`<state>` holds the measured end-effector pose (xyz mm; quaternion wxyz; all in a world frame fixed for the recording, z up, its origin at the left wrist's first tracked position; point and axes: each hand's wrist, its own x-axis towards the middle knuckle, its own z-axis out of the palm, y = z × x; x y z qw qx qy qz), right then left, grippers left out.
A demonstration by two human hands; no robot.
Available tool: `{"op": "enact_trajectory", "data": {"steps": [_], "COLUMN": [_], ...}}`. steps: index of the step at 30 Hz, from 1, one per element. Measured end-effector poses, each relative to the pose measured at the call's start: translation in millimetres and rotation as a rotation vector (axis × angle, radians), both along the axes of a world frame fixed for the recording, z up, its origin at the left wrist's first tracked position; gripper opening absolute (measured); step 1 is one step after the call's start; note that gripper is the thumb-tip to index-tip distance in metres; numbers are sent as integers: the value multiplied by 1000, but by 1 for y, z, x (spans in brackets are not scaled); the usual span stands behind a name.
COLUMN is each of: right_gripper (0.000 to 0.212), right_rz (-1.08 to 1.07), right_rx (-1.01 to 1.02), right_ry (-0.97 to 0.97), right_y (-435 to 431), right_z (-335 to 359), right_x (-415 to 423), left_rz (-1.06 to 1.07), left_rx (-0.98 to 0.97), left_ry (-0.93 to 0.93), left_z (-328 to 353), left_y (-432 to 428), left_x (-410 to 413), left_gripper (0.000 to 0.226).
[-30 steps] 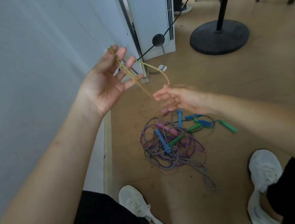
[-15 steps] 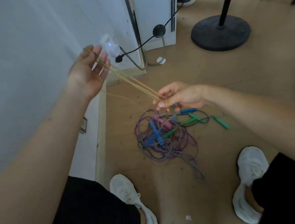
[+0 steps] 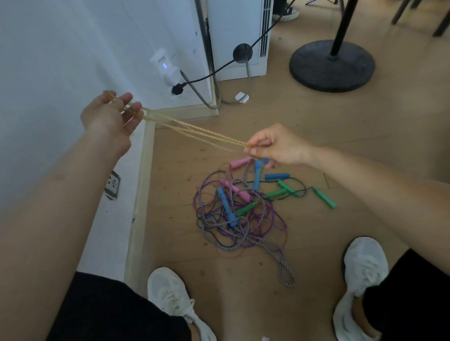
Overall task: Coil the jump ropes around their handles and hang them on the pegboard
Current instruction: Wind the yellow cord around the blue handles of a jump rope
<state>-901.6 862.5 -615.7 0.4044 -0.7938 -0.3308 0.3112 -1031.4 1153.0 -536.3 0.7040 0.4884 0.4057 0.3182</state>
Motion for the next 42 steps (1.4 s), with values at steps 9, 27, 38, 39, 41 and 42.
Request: {"op": "enact_trajectory", "data": {"steps": [9, 27, 38, 39, 41, 42], "right_gripper": [8, 15, 18, 19, 21, 21], "right_rz": [-94, -25, 88, 90, 95, 98], "right_rx": [36, 89, 18, 1, -20, -23], "right_ry": [-83, 229, 348, 342, 323, 311], "right_y": [3, -2, -15, -16, -18, -19], "right_z": [7, 38, 54, 54, 53, 53], "right_x": [6, -1, -4, -4, -3, -2], "left_rz": [34, -927, -1058, -1019, -920, -866], "left_rx": [109, 585, 673, 672, 685, 689], "left_ry": [99, 441, 289, 295, 312, 317], "left_z": [-3, -19, -21, -21, -20, -18], "left_y": [0, -97, -112, -106, -93, -87], "left_x": [-2, 6, 8, 8, 10, 10], "left_gripper": [25, 43, 12, 12, 15, 16]}}
